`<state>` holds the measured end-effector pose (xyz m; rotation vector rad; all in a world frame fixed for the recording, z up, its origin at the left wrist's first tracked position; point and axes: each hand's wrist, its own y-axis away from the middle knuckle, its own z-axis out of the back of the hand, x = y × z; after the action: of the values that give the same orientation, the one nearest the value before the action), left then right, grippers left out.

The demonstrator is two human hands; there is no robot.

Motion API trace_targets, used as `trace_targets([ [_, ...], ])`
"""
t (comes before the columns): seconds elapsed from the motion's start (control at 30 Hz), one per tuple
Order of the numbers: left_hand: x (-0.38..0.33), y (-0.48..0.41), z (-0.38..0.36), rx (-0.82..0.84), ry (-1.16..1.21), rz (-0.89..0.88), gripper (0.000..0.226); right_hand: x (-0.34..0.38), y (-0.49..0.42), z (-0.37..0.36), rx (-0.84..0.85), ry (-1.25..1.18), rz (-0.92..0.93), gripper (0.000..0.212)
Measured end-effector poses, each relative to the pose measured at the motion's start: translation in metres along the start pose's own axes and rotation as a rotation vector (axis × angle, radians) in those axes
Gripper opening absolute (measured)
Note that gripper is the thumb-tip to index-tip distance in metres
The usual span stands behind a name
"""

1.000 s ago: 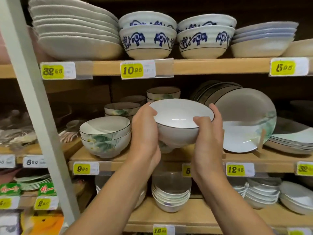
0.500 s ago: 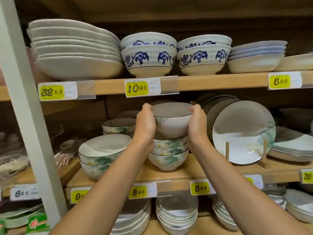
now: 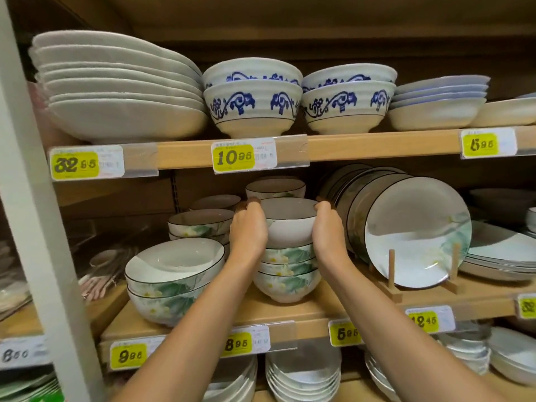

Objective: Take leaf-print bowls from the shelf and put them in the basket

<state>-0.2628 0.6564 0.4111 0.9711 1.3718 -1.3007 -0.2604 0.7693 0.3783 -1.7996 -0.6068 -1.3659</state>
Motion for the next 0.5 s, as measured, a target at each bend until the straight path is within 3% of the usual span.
trace_targets([
  [0.1,0.006,0.003,0.004,0.031,-0.014,0.019,0.066,-0.011,-0.002,0.001,-0.013,0.034,0.029,0.026],
  [0.37,0.023,0.005,0.006,0.075,-0.009,0.054,0.065,-0.022,-0.004,0.004,0.021,0.121,0.013,0.027],
  [0.5,0.028,0.011,0.005,0.041,0.029,-0.004,0.053,-0.020,-0.005,0.010,0.090,0.073,-0.031,0.036],
])
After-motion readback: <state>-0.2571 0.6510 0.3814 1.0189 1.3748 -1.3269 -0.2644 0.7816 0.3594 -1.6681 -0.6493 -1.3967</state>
